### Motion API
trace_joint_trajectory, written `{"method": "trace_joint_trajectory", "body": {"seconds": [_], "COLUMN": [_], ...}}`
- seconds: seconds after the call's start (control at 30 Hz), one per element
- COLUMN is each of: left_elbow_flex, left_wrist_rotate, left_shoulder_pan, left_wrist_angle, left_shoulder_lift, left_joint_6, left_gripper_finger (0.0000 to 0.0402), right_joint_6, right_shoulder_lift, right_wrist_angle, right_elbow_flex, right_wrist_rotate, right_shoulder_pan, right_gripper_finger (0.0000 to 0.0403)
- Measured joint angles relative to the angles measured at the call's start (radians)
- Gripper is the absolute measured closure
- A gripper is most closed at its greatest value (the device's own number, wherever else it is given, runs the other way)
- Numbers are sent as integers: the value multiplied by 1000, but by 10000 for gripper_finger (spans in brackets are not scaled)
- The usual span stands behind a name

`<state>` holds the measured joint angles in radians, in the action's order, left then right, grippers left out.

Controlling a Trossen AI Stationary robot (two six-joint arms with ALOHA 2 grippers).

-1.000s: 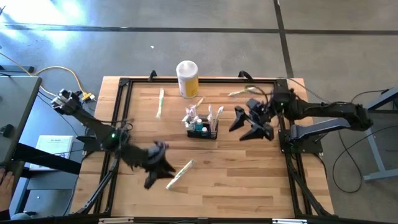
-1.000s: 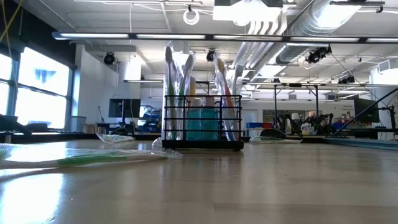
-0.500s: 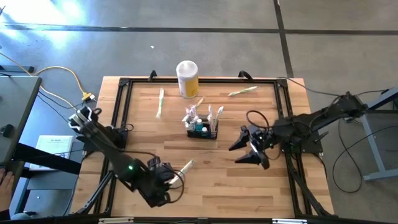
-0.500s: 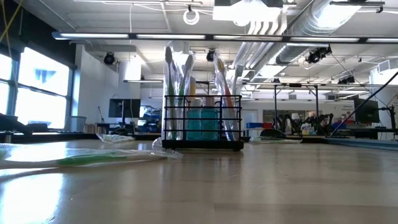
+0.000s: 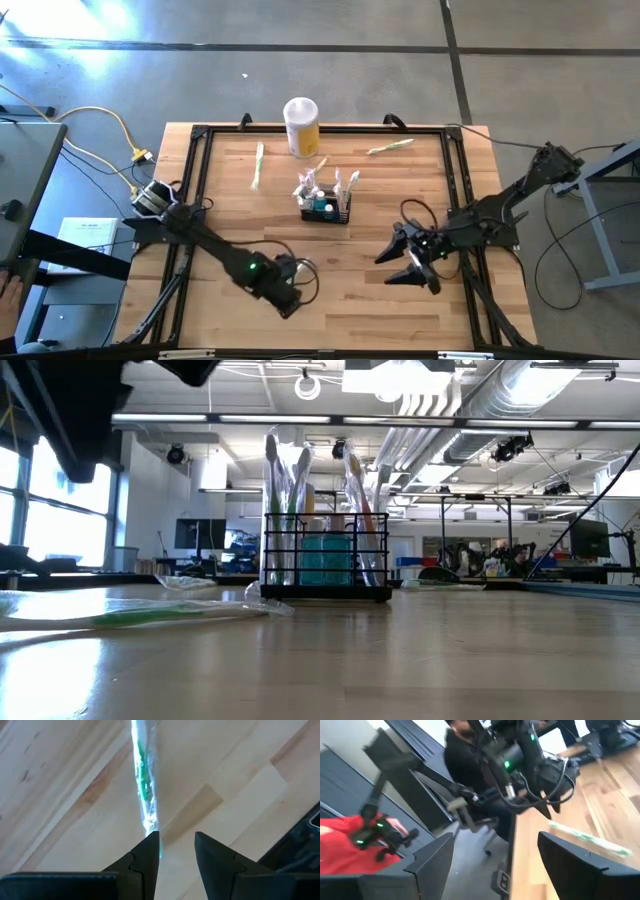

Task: Pick & Place toothbrushing station
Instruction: Put the bottom green toothbrush into the right section wire organizer

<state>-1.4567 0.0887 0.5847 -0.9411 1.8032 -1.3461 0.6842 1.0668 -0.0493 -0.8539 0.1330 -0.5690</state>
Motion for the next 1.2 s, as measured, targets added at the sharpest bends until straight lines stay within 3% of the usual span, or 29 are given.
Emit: {"method": "trace_joint_trajectory", "body": {"seconds": [0.47, 0.7, 1.2], "left_elbow_flex": [81, 153, 245], "left_wrist_rotate": [-36, -111, -116], "left_shoulder_pan": [-103, -100, -100], "left_wrist_angle": [14, 182, 250], "left_shoulder_lift": [11, 11, 20], "left_joint_6": [111, 166, 111], "left_gripper_finger": [281, 281, 281], "right_joint_6": [5, 5, -3], "right_shoulder_lift": [39, 51, 67], "right_wrist_angle": [3, 3, 1], "right_elbow_flex": [0, 0, 0], "right_wrist_rotate": [-4, 6, 29], "right_shoulder_pan": [-37, -54, -49], "right_gripper_finger": [121, 121, 121]}}
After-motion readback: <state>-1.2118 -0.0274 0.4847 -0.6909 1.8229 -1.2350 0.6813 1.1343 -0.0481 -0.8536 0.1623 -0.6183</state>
